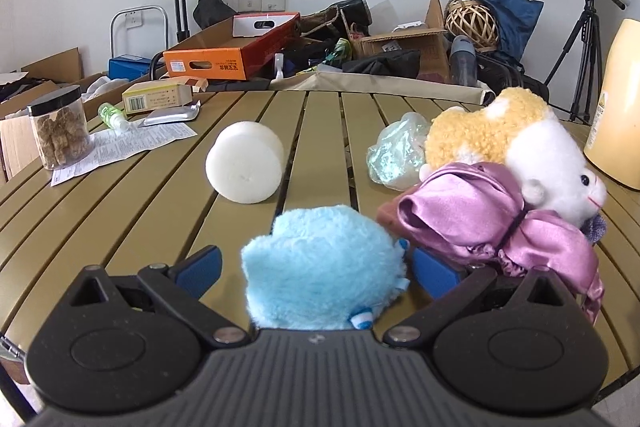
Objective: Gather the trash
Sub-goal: 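Close the left gripper on the blue plush while the right gripper grasps the blue tissue pack, then lift the blue plush and tissue pack and carry both over the black bin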
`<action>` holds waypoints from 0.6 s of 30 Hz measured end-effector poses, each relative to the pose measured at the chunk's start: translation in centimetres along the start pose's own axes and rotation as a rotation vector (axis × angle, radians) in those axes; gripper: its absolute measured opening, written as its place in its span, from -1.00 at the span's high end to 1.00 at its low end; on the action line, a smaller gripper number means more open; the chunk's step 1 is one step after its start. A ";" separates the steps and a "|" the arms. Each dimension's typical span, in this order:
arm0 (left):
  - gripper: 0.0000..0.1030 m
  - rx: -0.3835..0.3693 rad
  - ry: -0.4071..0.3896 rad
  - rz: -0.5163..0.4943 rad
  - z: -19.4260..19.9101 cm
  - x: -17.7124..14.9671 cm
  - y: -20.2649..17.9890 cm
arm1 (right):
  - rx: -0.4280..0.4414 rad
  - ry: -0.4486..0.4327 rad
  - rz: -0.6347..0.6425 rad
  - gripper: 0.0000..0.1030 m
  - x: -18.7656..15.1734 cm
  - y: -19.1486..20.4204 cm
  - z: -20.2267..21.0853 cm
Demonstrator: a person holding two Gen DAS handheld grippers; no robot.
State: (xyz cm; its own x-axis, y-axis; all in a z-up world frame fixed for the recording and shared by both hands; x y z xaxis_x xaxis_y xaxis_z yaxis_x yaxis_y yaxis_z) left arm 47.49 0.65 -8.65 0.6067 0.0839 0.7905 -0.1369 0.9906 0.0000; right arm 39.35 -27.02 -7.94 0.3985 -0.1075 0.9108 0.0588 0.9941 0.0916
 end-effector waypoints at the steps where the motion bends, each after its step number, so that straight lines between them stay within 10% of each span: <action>1: -1.00 0.000 -0.003 -0.004 0.0 0.0 0.0 | 0.000 0.001 -0.001 -0.59 -0.1 0.1 0.0; 18: -0.52 -0.057 -0.011 0.004 -0.1 -0.6 0.2 | 0.020 0.002 -0.003 -0.59 -0.1 0.5 0.3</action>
State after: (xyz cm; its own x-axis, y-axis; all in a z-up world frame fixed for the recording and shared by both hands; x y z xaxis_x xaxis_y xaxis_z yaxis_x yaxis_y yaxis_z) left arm 47.23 0.76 -9.21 0.5974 0.0873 0.7972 -0.0943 0.9948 -0.0383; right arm 39.04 -26.55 -7.87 0.4005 -0.1106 0.9096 0.0417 0.9939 0.1024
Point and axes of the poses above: each gripper's, at about its wrist camera, not at the fingertips, and z roughly against the way its jaws point, y to its left, x to its top, the point moved 7 cm from there along -z, roughly the way its jaws point, and after that the axes turned 6 degrees about y, right-handed, at the moved point
